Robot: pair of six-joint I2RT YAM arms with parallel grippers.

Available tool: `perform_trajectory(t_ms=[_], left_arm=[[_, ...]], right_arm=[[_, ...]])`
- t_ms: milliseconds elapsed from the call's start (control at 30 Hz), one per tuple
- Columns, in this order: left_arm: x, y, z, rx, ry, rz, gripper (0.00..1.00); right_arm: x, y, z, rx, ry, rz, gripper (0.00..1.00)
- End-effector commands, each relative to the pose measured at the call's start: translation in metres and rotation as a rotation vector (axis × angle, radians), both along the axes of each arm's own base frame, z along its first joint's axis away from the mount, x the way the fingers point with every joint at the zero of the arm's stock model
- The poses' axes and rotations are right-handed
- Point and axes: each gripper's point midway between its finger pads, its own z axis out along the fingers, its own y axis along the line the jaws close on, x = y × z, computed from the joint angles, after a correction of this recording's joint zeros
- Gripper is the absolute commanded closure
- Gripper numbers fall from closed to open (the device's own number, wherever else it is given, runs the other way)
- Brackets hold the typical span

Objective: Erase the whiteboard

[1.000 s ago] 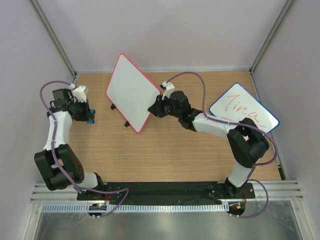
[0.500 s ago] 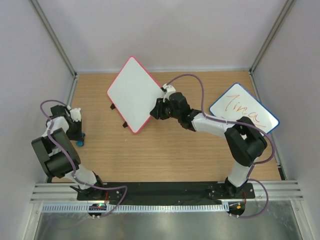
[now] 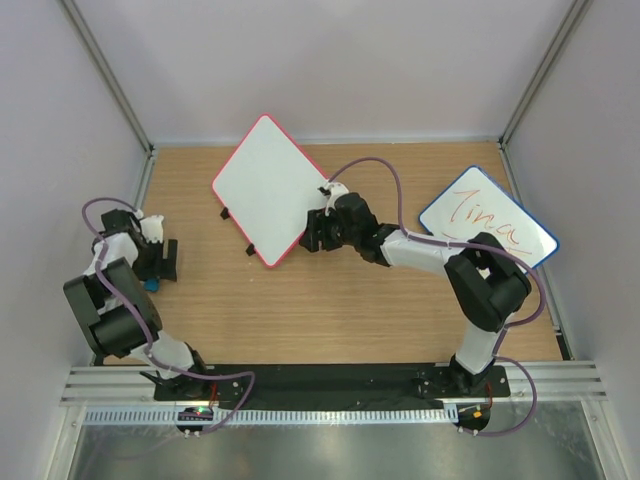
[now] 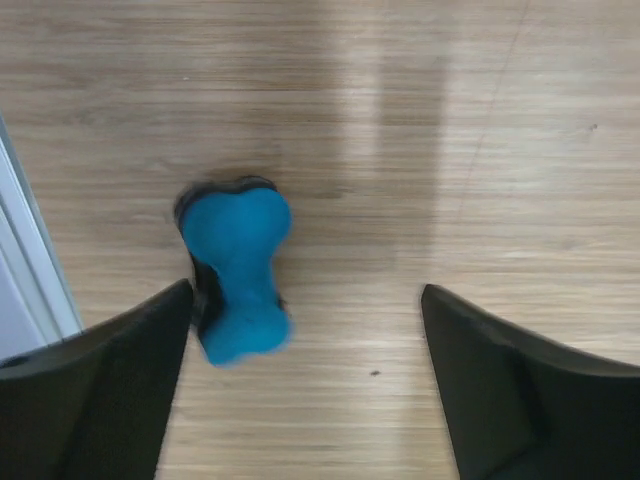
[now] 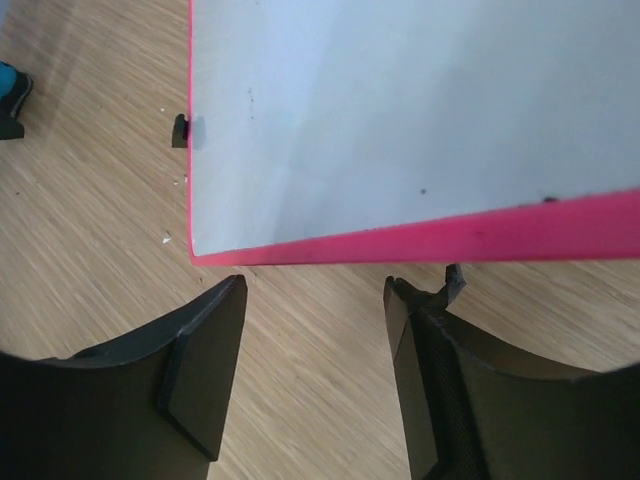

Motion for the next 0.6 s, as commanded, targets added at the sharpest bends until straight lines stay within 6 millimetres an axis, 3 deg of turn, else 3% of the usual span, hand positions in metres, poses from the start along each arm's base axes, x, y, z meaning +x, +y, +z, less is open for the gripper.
perform_trajectory(t_ms=[0,33,133,167,267,300,367,400,467,500,533,567], left_arm=[[0.012,-0.009,0.032,-0.023,-0.109,-0.029,0.01],[0.013,-0.011,0.04,-0.026,-0.133,-0.032,0.0],[0.014,-0.023,0.053,-0.072,-0.172,-0.061,0.0],[0.015,-0.028,0.057,-0.087,-0.183,-0.072,0.0],[0.017,-0.05,0.064,-0.136,-0.207,-0.121,0.0],[0.019,-0.065,0.065,-0.135,-0.202,-0.164,0.0],[0.017,-0.084,0.065,-0.122,-0.191,-0.219,0.0],[0.018,-0.109,0.063,-0.117,-0.178,-0.304,0.0],[0.01,-0.123,0.053,-0.066,-0.14,-0.365,0.0],[0.011,-0.141,0.055,-0.038,-0.155,-0.432,0.0],[0.01,-0.142,0.052,-0.006,-0.149,-0.43,0.0],[0.005,-0.147,0.046,0.0,-0.139,-0.44,0.0]], right_arm=[[0.0,-0.004,0.015,0.0,-0.038,-0.006,0.31],[-0.001,-0.005,0.016,-0.001,-0.037,-0.008,0.29],[-0.005,-0.009,0.024,0.008,-0.043,-0.01,0.03],[-0.008,-0.009,0.034,0.023,-0.057,-0.008,0.0],[-0.015,-0.02,0.04,0.02,-0.067,-0.022,0.0],[-0.018,-0.024,0.053,0.031,-0.089,-0.03,0.0],[-0.023,-0.041,0.052,-0.008,-0.097,-0.073,0.0],[-0.025,-0.05,0.068,-0.001,-0.129,-0.097,0.0],[-0.031,-0.076,0.059,-0.08,-0.12,-0.16,0.0],[-0.03,-0.094,0.073,-0.094,-0.164,-0.231,0.0],[-0.036,-0.11,0.061,-0.147,-0.142,-0.261,0.0],[-0.038,-0.122,0.062,-0.164,-0.152,-0.295,0.0]])
